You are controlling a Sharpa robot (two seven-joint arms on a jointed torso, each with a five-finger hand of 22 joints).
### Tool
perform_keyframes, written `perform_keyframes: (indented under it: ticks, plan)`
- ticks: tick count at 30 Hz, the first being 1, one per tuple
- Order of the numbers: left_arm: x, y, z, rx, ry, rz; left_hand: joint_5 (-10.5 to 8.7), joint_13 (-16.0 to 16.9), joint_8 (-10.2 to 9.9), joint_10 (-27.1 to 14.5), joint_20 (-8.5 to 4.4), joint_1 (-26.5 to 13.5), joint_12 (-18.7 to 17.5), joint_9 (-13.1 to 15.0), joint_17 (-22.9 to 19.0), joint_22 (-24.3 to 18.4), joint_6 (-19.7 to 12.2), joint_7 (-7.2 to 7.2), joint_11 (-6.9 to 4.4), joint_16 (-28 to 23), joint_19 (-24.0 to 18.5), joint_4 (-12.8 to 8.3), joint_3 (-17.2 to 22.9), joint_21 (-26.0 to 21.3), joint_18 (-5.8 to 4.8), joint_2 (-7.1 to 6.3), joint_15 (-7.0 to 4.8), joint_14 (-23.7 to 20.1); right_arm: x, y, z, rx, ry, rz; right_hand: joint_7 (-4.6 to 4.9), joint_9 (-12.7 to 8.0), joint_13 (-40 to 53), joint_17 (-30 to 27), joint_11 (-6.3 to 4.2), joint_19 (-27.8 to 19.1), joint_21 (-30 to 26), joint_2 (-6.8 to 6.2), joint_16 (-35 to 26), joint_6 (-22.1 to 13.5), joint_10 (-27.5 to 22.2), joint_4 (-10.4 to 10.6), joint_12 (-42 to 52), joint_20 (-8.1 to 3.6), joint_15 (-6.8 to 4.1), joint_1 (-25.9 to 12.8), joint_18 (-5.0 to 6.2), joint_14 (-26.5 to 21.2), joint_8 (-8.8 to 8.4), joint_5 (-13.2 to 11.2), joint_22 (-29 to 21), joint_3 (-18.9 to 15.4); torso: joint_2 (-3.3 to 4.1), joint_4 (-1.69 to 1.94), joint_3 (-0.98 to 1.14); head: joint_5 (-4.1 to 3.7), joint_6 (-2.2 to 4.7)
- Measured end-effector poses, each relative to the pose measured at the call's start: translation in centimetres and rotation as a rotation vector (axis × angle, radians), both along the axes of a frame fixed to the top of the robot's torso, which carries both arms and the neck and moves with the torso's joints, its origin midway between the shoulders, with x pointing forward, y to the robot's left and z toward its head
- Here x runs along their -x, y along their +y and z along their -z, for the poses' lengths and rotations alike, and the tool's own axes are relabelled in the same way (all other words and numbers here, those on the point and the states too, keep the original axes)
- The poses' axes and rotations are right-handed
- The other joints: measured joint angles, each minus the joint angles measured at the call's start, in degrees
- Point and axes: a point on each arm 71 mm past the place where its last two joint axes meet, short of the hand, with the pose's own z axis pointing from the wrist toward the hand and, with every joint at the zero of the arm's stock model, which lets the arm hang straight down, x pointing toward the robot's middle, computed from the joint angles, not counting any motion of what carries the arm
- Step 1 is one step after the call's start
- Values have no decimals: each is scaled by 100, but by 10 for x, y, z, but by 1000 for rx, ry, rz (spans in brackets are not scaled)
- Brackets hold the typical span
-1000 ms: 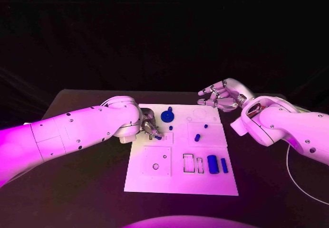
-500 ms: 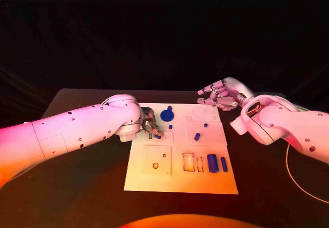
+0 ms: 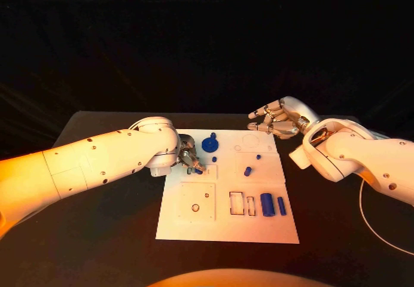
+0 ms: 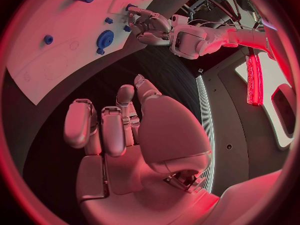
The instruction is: Assemble the parts on the task board
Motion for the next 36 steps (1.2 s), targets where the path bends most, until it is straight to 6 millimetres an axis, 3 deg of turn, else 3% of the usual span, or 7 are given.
perform_keyframes:
  ticks: [10,16,19,36]
  plan:
    - [-2,-3,1,-4,4,3,0,43,1,39,-22,-195,33,-85,0,0,61,19,0,0,22,-125,125,0,0,30,0,0,0,0,0,0,1,-1,0,0,-1,0,0,0,0,0,0,0,0,0,0,0,0,0,0,0,0,5,-2,0,1,2,-1,-11,-1]
    - [-2,-6,3,-9,11,10,-3,103,-13,85,-22,-353,78,-139,0,-1,185,-60,-24,0,22,-150,149,25,0,24,0,0,0,0,0,1,2,-1,0,0,-31,-7,0,0,-21,32,-20,0,0,71,-21,0,0,-32,-1,0,0,24,-17,-25,3,1,-3,-19,-4]
    - [-3,-6,3,-12,14,11,-5,118,-33,118,-22,-518,78,-186,4,-1,258,-92,-16,0,22,-281,280,50,0,13,0,0,0,0,0,1,2,-1,0,0,-32,-7,0,0,-21,48,-23,0,0,71,-21,0,0,-47,0,0,0,24,-17,-24,3,2,-5,-26,-7]
    - [-5,-5,4,-23,25,14,-4,117,-69,134,-42,-846,78,-333,3,-1,458,-175,-33,0,1,-219,0,71,-1,-31,-20,20,0,0,0,1,5,-3,0,0,-72,-27,0,0,-44,42,-30,0,0,110,-21,0,0,-94,0,0,0,23,-42,-63,2,4,-4,-43,-16]
